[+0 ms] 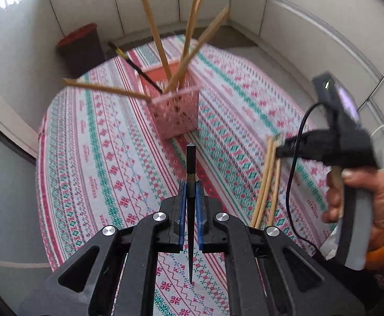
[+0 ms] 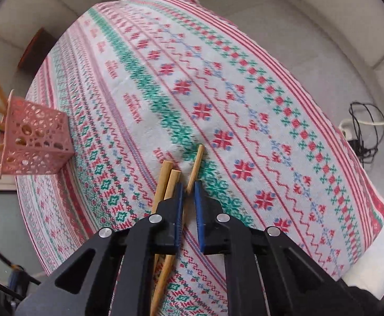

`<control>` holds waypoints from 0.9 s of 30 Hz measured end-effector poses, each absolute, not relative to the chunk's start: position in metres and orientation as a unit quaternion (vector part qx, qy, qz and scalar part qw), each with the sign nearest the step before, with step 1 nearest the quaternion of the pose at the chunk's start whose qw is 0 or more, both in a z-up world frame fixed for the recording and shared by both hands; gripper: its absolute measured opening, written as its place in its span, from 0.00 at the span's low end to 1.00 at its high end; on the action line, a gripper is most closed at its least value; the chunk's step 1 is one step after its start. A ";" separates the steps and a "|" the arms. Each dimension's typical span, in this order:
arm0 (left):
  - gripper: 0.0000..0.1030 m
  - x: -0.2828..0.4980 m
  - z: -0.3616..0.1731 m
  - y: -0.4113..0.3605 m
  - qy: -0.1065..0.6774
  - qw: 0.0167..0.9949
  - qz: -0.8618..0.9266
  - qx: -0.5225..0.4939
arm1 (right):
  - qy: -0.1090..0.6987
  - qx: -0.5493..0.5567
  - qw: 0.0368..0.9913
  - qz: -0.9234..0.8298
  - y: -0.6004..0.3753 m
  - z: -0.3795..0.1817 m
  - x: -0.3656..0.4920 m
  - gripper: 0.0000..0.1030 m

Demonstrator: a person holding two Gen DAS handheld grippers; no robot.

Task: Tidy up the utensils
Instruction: 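Insert both held chopsticks into the pink basket and open both tools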

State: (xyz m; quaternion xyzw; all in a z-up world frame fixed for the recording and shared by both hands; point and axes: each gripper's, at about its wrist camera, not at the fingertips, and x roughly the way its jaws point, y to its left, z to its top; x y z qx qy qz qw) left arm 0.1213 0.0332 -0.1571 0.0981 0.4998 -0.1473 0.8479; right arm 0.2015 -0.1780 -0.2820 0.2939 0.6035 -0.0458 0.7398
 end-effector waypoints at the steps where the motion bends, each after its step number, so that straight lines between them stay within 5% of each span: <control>1: 0.06 0.119 -0.152 0.034 0.493 0.852 -0.149 0.095 | 0.600 0.303 0.739 -0.040 -0.180 -0.282 0.200 0.05; 15: 0.06 0.082 -0.050 0.061 0.364 0.916 -0.167 0.039 | 0.421 0.229 0.873 0.093 -0.209 -0.098 0.127 0.05; 27: 0.06 0.114 0.015 0.090 0.273 0.953 -0.117 -0.060 | 0.246 0.269 0.921 0.140 -0.236 0.044 0.116 0.05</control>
